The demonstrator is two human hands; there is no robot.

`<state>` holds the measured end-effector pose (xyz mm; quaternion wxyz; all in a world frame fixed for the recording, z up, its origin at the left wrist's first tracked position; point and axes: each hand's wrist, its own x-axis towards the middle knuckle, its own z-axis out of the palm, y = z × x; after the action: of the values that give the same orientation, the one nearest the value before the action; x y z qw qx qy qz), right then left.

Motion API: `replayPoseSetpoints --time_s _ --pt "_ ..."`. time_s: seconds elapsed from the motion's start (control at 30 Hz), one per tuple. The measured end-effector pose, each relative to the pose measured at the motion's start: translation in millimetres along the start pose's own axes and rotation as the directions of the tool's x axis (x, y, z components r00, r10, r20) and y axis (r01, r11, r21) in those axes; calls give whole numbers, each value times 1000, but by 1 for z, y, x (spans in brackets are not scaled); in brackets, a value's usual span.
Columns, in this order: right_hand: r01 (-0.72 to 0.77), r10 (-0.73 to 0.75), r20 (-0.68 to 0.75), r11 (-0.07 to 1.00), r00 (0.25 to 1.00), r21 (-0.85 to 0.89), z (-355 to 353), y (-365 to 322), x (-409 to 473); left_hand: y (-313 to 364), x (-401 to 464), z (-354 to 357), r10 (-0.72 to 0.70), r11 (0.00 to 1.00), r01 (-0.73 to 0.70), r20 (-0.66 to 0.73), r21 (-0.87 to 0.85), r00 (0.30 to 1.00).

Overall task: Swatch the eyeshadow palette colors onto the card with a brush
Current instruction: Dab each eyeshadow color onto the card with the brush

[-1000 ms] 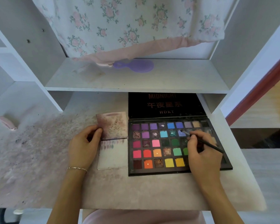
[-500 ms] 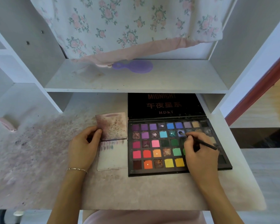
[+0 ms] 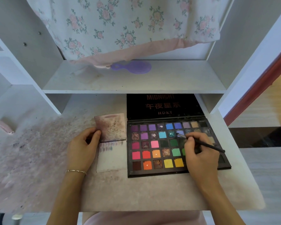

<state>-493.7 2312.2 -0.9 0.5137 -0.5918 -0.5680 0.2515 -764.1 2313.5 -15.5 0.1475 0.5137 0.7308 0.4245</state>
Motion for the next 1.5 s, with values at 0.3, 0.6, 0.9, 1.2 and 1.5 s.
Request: replayPoseSetpoints --time_s 0.3,0.6,0.9,1.2,1.5 --pt "0 -40 198 980 979 199 27 -27 -15 0 0 -1 12 1000 -12 10 2 1000" --pt "-45 -36 430 983 902 177 72 -48 -22 1 2 -1 3 1000 -3 23 18 1000" --pt "20 -58 475 996 878 84 85 -44 -23 2 1 -1 9 1000 -9 12 19 1000" --pt "38 -38 503 999 864 12 87 -42 -24 3 1 -1 11 999 -12 18 36 1000" --pt "47 -40 502 999 864 -2 87 -42 -24 2 0 -2 -2 999 2 13 35 1000"
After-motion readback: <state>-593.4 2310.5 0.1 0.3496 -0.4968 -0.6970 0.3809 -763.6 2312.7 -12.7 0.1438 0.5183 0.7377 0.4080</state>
